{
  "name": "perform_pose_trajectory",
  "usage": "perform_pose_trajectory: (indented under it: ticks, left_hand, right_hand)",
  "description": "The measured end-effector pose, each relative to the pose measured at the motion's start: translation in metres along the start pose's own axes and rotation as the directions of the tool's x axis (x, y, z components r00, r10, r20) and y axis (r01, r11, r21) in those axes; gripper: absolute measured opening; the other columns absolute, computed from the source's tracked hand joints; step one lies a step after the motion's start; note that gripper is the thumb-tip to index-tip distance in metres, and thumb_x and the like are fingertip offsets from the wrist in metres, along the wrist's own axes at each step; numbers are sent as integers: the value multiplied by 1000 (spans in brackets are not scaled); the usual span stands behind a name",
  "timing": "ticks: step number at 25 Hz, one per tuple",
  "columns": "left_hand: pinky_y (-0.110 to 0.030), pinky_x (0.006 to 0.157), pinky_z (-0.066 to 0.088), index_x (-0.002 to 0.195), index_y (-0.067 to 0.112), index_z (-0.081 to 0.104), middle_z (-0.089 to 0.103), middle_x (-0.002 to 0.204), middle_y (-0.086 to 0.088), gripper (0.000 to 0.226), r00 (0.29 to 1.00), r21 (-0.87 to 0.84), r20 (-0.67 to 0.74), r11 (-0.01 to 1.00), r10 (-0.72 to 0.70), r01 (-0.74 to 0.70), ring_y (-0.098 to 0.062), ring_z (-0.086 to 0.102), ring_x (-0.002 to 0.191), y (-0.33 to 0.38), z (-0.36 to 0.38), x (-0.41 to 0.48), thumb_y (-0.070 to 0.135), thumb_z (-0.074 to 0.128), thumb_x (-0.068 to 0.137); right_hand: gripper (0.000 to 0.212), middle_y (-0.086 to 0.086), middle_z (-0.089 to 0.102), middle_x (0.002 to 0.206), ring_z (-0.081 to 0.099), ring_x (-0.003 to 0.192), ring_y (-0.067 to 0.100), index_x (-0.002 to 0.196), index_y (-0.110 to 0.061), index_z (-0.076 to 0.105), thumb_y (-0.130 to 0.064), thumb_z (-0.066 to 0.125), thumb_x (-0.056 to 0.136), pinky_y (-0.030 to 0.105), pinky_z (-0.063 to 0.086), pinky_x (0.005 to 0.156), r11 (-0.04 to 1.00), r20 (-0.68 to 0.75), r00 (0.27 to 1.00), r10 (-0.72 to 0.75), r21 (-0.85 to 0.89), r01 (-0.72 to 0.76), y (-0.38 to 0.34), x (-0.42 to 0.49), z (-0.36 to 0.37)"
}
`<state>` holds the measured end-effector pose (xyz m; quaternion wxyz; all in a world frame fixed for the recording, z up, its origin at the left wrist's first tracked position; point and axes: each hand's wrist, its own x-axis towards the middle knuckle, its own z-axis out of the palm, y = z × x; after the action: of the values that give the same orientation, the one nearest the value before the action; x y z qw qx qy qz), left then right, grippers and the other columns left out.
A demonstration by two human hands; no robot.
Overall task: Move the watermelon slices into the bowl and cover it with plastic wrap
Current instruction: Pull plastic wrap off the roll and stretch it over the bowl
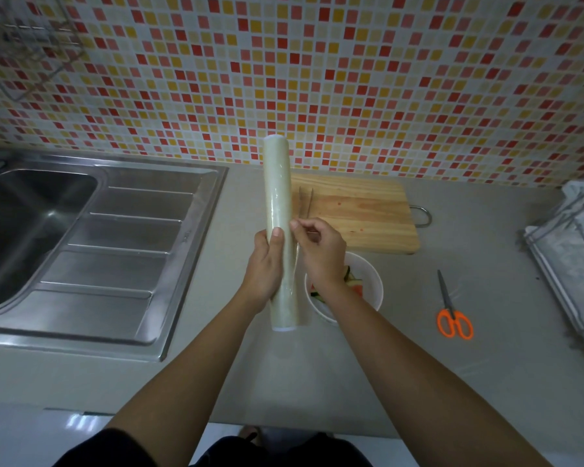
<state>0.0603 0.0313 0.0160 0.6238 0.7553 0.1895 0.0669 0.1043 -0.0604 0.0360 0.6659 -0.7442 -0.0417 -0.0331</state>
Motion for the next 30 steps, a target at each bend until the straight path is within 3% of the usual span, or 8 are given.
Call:
perform_pose_trajectory:
  ticks: [4,7,9,13,18,23,27,30]
  left_hand:
    - [-24,61,44,117,19,42,60,91,10,44,1000,118,-20,993,9,-6,-5,61,82,1,2,-1,57,34,94]
    - [-20,54,41,110,25,41,62,86,10,36,998,177,-67,984,18,-5,-2,62,74,0,0,-2,56,41,92]
    - [-19,54,42,107,26,42,63,86,11,35,997,150,-73,989,12,-1,-2,63,73,0,-3,-2,55,48,89]
    - [-29,66,48,112,26,40,63,99,3,34,999,63,-12,997,-50,50,-11,63,85,2,-8,2,46,52,88]
    - [-26,74,46,131,35,42,61,109,10,52,997,-33,53,998,-49,51,-6,60,95,5,-10,2,44,46,80]
    - [-38,85,50,129,30,45,62,112,1,50,990,-72,107,993,-90,98,-18,61,99,2,-14,3,45,44,81]
    - [-35,80,49,128,32,45,62,109,3,50,990,-38,116,996,-78,83,-15,62,96,3,-12,0,48,42,81]
    - [-35,82,49,128,35,44,61,108,10,52,991,-7,122,999,-50,51,-13,61,97,4,-10,0,49,42,79]
  right_hand:
    - [12,-2,66,82,60,77,11,86,-10,65,-19,56,90,21,48,71,983,-127,992,26,-179,-48,2,-1,6]
    - [11,-1,65,89,58,80,15,87,-11,62,-17,54,91,24,42,68,953,-52,999,-6,-303,-10,8,1,4]
    - [8,-6,62,85,60,76,15,85,-17,59,-17,54,91,19,43,63,962,8,999,41,-271,-37,8,5,-1]
    - [12,6,69,96,68,87,24,98,-13,65,-14,56,90,32,55,80,974,49,981,190,-135,-182,10,13,-1]
    - [5,-16,65,74,62,72,-2,86,-22,69,-24,66,83,4,46,64,987,40,993,107,-123,-102,9,12,-1]
    - [7,-8,65,67,59,63,5,76,-15,68,-20,71,80,16,48,65,998,103,994,34,-63,-28,7,15,-8]
    - [20,-2,56,77,49,68,10,81,-8,61,-23,54,93,17,30,61,904,111,981,-159,-384,190,8,14,-6]
    - [20,1,48,81,43,71,13,78,-13,48,-20,43,97,17,22,59,881,23,983,-181,-441,172,5,10,-2]
